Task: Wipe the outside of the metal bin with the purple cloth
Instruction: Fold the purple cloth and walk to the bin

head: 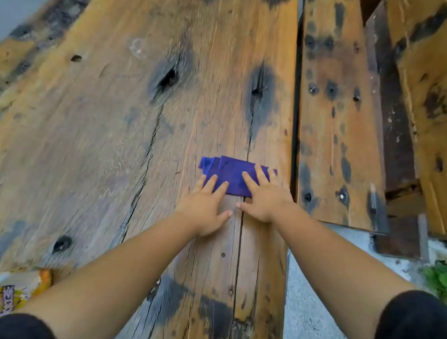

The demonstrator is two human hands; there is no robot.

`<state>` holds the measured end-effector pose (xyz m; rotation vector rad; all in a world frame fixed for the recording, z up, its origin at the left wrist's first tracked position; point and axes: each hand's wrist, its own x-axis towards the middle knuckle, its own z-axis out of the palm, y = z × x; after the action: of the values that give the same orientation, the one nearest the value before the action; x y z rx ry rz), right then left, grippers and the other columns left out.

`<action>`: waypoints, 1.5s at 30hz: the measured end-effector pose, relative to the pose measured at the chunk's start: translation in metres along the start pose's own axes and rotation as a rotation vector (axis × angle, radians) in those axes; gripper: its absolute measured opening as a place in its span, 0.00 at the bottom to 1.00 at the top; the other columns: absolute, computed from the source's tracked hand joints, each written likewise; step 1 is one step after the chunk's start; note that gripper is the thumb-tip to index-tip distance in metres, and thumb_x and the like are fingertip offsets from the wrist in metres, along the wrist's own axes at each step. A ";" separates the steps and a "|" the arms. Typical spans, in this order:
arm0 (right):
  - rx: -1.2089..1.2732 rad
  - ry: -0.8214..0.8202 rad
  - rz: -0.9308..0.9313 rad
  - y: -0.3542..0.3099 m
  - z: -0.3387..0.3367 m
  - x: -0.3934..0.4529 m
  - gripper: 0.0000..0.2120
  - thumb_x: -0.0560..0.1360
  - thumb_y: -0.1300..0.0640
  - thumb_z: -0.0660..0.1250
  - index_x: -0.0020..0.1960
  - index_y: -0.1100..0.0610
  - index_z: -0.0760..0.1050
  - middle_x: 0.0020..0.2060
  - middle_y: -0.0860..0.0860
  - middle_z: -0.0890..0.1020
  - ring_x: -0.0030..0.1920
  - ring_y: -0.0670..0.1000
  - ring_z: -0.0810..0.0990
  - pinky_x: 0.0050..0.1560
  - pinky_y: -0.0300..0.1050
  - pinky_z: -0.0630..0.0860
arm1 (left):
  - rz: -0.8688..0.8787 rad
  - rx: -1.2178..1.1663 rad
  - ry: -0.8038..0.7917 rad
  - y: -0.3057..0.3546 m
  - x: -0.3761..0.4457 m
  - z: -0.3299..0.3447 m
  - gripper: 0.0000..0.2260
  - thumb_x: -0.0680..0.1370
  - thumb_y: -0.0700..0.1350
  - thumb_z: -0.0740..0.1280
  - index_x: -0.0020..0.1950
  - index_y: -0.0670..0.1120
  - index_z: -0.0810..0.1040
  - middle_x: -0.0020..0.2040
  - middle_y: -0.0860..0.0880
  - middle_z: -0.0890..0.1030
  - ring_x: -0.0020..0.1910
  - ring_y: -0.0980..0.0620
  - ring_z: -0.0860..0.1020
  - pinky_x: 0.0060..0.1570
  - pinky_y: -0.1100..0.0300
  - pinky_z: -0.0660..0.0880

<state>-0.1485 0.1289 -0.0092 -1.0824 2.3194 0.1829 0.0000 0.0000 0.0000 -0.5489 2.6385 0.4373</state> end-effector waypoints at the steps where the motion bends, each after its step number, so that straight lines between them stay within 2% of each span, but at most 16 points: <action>1: 0.006 -0.033 0.010 0.001 0.008 0.006 0.43 0.72 0.25 0.52 0.78 0.40 0.37 0.78 0.49 0.36 0.78 0.60 0.37 0.74 0.65 0.44 | 0.005 0.014 -0.013 0.001 0.008 0.007 0.35 0.79 0.66 0.52 0.82 0.55 0.45 0.83 0.49 0.44 0.81 0.45 0.43 0.74 0.38 0.49; 8: 0.020 0.097 0.040 0.007 0.044 0.016 0.42 0.69 0.22 0.45 0.77 0.38 0.36 0.79 0.47 0.37 0.78 0.61 0.40 0.73 0.67 0.48 | -0.076 0.014 -0.037 -0.012 0.035 0.039 0.37 0.77 0.70 0.50 0.82 0.56 0.43 0.82 0.51 0.41 0.81 0.48 0.45 0.74 0.37 0.47; 12: -0.053 0.101 0.107 -0.018 0.048 -0.004 0.46 0.68 0.21 0.45 0.79 0.43 0.39 0.80 0.52 0.43 0.77 0.64 0.48 0.71 0.66 0.44 | -0.088 -0.107 -0.038 -0.013 0.046 0.030 0.31 0.78 0.60 0.56 0.80 0.53 0.57 0.83 0.52 0.46 0.81 0.50 0.46 0.73 0.33 0.47; 15: -0.138 0.019 0.086 -0.050 0.057 -0.034 0.50 0.69 0.23 0.50 0.79 0.52 0.41 0.78 0.62 0.49 0.74 0.67 0.60 0.69 0.65 0.54 | -0.069 -0.157 -0.035 -0.018 0.049 0.020 0.22 0.78 0.51 0.59 0.72 0.50 0.68 0.82 0.53 0.51 0.81 0.47 0.47 0.72 0.31 0.46; 17: -0.154 -0.019 0.050 -0.074 0.069 -0.055 0.51 0.70 0.24 0.51 0.79 0.58 0.43 0.76 0.66 0.55 0.74 0.64 0.62 0.65 0.63 0.58 | -0.020 -0.137 -0.029 -0.018 0.047 0.018 0.19 0.78 0.48 0.60 0.69 0.46 0.71 0.82 0.53 0.56 0.81 0.46 0.50 0.73 0.34 0.48; 20: -0.144 -0.062 0.002 -0.101 0.085 -0.085 0.52 0.72 0.26 0.52 0.78 0.64 0.46 0.73 0.64 0.65 0.75 0.64 0.58 0.61 0.60 0.62 | 0.125 -0.106 -0.011 -0.011 0.031 0.027 0.16 0.79 0.48 0.64 0.64 0.44 0.73 0.79 0.49 0.63 0.79 0.46 0.58 0.73 0.42 0.59; 23: -0.124 -0.112 -0.041 -0.113 0.095 -0.111 0.52 0.72 0.26 0.54 0.77 0.66 0.48 0.70 0.63 0.70 0.73 0.66 0.61 0.60 0.59 0.64 | 0.239 -0.028 -0.034 -0.009 0.002 0.051 0.19 0.78 0.49 0.67 0.66 0.43 0.72 0.79 0.47 0.62 0.79 0.45 0.56 0.73 0.43 0.61; 26: -0.115 -0.116 -0.098 -0.109 0.086 -0.124 0.42 0.72 0.29 0.56 0.73 0.60 0.63 0.63 0.60 0.76 0.66 0.63 0.73 0.53 0.55 0.69 | 0.243 -0.061 -0.068 -0.014 -0.016 0.065 0.19 0.78 0.48 0.68 0.67 0.45 0.70 0.82 0.50 0.55 0.81 0.46 0.50 0.74 0.40 0.58; 27: -0.069 -0.062 -0.099 -0.102 0.079 -0.121 0.33 0.73 0.31 0.57 0.65 0.56 0.71 0.57 0.58 0.80 0.58 0.61 0.78 0.47 0.52 0.69 | 0.244 -0.112 -0.060 -0.016 -0.017 0.065 0.19 0.77 0.48 0.69 0.66 0.46 0.71 0.81 0.50 0.57 0.80 0.46 0.52 0.74 0.40 0.58; 29: 0.050 0.073 -0.052 -0.083 0.063 -0.104 0.18 0.75 0.38 0.59 0.50 0.52 0.73 0.48 0.55 0.81 0.48 0.59 0.81 0.40 0.49 0.70 | 0.255 -0.275 0.008 -0.017 -0.014 0.059 0.17 0.75 0.45 0.71 0.62 0.44 0.73 0.74 0.45 0.68 0.75 0.42 0.64 0.69 0.44 0.65; 32: 0.123 0.258 0.021 -0.045 0.043 -0.064 0.18 0.75 0.44 0.63 0.60 0.52 0.71 0.56 0.55 0.80 0.55 0.59 0.79 0.48 0.51 0.76 | 0.168 -0.394 0.154 -0.011 0.000 0.047 0.19 0.75 0.44 0.71 0.63 0.41 0.73 0.64 0.43 0.73 0.63 0.41 0.74 0.62 0.49 0.71; 35: 0.167 0.103 -0.011 -0.019 0.039 -0.031 0.39 0.72 0.43 0.70 0.77 0.51 0.56 0.75 0.53 0.64 0.71 0.57 0.68 0.66 0.52 0.70 | 0.079 -0.315 0.101 -0.003 0.016 0.046 0.28 0.76 0.49 0.71 0.72 0.43 0.68 0.69 0.42 0.71 0.67 0.41 0.71 0.67 0.51 0.67; 37: 0.133 0.062 -0.087 -0.012 0.041 -0.020 0.43 0.71 0.43 0.72 0.78 0.53 0.56 0.76 0.53 0.63 0.73 0.56 0.64 0.70 0.51 0.66 | 0.054 -0.274 0.058 0.001 0.021 0.048 0.31 0.75 0.50 0.72 0.75 0.43 0.66 0.69 0.41 0.71 0.67 0.40 0.71 0.67 0.52 0.67; 39: 0.132 0.125 -0.140 -0.008 0.042 -0.013 0.39 0.70 0.44 0.74 0.75 0.54 0.63 0.70 0.54 0.72 0.68 0.57 0.70 0.66 0.52 0.70 | 0.057 -0.262 0.048 0.001 0.023 0.050 0.29 0.75 0.48 0.72 0.73 0.42 0.68 0.67 0.40 0.74 0.65 0.40 0.73 0.63 0.53 0.69; 42: 0.165 0.097 -0.195 -0.011 0.043 -0.012 0.32 0.72 0.49 0.74 0.71 0.57 0.67 0.63 0.57 0.77 0.63 0.59 0.74 0.57 0.47 0.71 | 0.063 -0.282 0.032 0.001 0.021 0.047 0.20 0.76 0.46 0.72 0.65 0.41 0.74 0.60 0.41 0.79 0.59 0.41 0.76 0.51 0.57 0.69; 45: 0.131 0.088 -0.240 -0.014 0.043 -0.015 0.11 0.73 0.51 0.71 0.49 0.55 0.72 0.45 0.54 0.76 0.53 0.59 0.77 0.43 0.45 0.65 | 0.123 -0.244 0.025 0.000 0.014 0.039 0.07 0.76 0.43 0.71 0.52 0.43 0.77 0.51 0.41 0.77 0.54 0.42 0.76 0.45 0.59 0.64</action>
<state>-0.1117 0.1452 -0.0353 -1.3112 2.2185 -0.1097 0.0007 0.0106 -0.0405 -0.4681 2.6690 0.8021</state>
